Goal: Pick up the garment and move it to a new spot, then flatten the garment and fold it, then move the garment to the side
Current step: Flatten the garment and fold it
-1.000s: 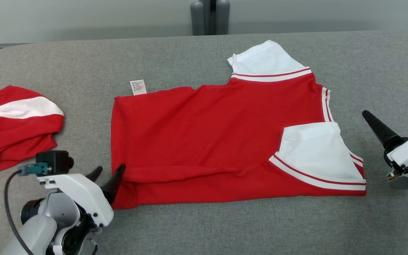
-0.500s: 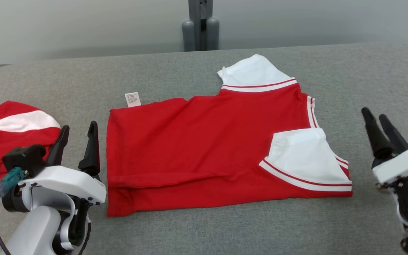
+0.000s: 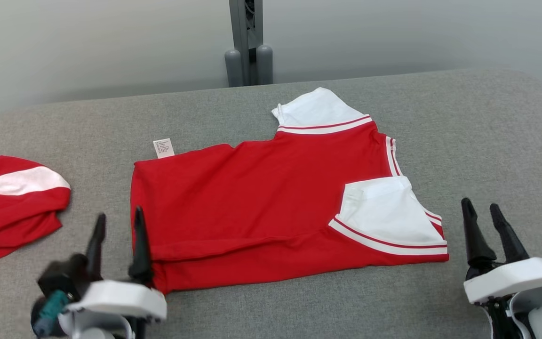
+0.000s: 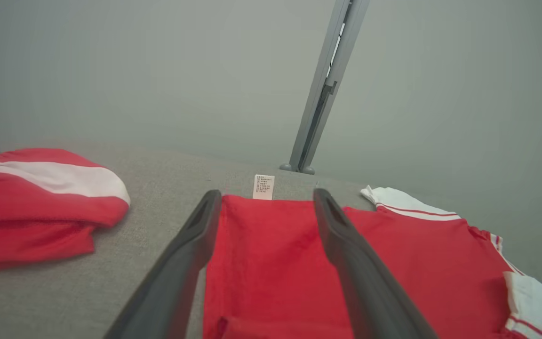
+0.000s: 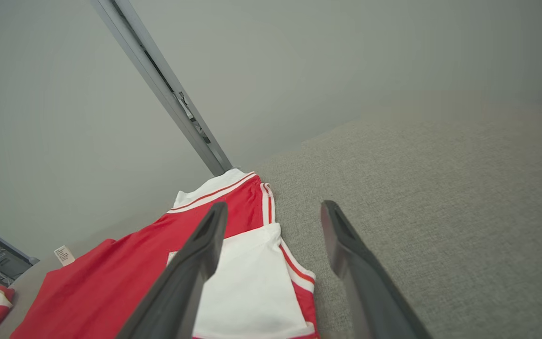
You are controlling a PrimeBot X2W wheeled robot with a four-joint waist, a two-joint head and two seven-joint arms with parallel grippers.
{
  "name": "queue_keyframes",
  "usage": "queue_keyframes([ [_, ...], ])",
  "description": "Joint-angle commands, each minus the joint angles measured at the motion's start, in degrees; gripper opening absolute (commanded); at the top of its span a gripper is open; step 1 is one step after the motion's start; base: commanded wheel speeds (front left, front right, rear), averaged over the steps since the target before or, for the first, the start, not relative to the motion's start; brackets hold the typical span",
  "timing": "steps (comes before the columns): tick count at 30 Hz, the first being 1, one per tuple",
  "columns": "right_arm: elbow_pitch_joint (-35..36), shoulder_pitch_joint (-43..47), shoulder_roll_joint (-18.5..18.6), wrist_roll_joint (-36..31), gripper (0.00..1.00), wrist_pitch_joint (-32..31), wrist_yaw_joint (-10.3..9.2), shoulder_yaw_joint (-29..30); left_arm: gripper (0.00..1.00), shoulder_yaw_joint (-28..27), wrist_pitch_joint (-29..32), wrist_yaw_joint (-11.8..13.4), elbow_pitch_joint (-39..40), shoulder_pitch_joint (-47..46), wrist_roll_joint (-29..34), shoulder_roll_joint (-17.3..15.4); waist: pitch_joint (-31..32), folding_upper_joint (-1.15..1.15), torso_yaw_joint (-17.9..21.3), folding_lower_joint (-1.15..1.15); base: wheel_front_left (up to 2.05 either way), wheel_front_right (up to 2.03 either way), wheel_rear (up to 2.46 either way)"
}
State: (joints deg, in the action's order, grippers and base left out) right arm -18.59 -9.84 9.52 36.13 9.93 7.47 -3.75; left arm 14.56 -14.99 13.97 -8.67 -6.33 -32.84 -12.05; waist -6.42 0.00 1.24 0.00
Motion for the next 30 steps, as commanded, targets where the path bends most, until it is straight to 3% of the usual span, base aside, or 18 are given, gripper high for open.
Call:
queue_keyframes([
  [1, -1.2, 0.6, -0.3, -0.4, 1.00, 0.9, 0.05, -0.1, 1.00, -0.5, -0.1, -1.0, -1.0, 2.3, 2.4, 1.2, 0.3, 0.00, 0.2, 0.00, 0.00, 0.00, 0.00],
  [6, -3.8, 0.1, -0.7, -1.0, 1.00, 1.8, 0.05, -1.0, 1.00, -2.9, -0.1, -3.2, -3.8, 4.6, 5.9, 4.3, 0.6, 0.00, -0.2, 0.00, 0.00, 0.00, 0.00],
  [14, -8.0, -0.7, -0.7, -0.6, 1.00, 0.3, 0.04, 0.2, 1.00, -2.3, -0.1, -5.6, -10.1, 5.3, 9.1, 5.8, 1.4, 0.00, -1.6, 0.00, 0.00, 0.00, 0.00],
  [30, -13.8, -2.8, -1.5, -1.0, 1.00, 0.2, 0.05, -0.2, 1.00, 0.9, 5.1, -8.5, -18.4, 2.6, 6.3, 6.8, 1.0, 0.00, -2.9, 0.00, 0.00, 0.00, 0.00],
])
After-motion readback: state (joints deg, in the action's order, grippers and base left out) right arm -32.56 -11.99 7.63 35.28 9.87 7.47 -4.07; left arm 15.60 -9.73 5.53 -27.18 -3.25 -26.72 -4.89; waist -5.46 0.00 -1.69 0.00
